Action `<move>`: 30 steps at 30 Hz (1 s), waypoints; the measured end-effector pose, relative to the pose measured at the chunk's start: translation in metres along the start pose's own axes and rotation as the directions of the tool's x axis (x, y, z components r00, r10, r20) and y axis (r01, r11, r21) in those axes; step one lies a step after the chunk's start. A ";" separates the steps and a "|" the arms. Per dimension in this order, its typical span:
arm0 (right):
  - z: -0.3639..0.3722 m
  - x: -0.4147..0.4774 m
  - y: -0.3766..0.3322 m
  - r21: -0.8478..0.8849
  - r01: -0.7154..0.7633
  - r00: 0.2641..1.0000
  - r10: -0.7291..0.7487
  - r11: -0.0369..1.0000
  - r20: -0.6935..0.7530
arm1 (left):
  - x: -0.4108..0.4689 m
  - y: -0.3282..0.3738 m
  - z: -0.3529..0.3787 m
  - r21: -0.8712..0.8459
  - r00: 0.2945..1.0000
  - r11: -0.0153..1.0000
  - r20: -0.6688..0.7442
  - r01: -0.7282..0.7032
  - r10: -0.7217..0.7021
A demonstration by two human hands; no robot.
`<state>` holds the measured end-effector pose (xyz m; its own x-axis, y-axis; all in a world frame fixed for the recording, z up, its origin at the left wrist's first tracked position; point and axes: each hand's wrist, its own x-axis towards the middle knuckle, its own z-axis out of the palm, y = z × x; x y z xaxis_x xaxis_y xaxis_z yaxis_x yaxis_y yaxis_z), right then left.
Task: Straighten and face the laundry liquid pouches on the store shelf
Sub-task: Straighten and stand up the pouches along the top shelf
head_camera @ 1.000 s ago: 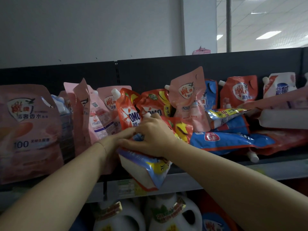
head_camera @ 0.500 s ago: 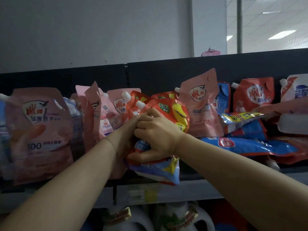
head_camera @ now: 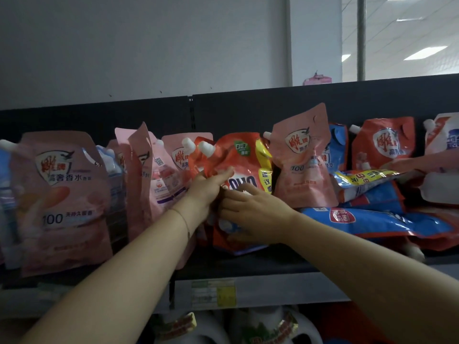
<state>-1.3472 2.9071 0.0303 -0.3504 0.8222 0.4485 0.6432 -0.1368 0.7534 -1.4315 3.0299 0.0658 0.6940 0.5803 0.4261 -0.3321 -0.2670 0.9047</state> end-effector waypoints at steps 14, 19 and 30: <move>0.009 -0.008 -0.021 0.220 -0.427 0.895 0.444 0.877 -0.033 | -0.003 0.014 -0.005 0.484 0.859 0.794 -0.149 -0.368 0.490; -0.003 0.015 -0.038 0.208 -0.527 0.850 0.514 0.824 0.117 | -0.010 0.002 -0.008 0.643 0.743 0.678 -0.244 -0.357 0.623; -0.023 0.005 -0.033 0.554 -0.526 0.841 0.491 0.646 0.227 | -0.022 -0.003 0.015 0.855 0.423 -0.046 0.302 -0.517 0.854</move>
<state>-1.3853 2.9028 0.0188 0.1753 0.7497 0.6381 0.9765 -0.2148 -0.0159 -1.4358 3.0061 0.0536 0.2031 -0.2146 0.9553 0.2024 -0.9454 -0.2554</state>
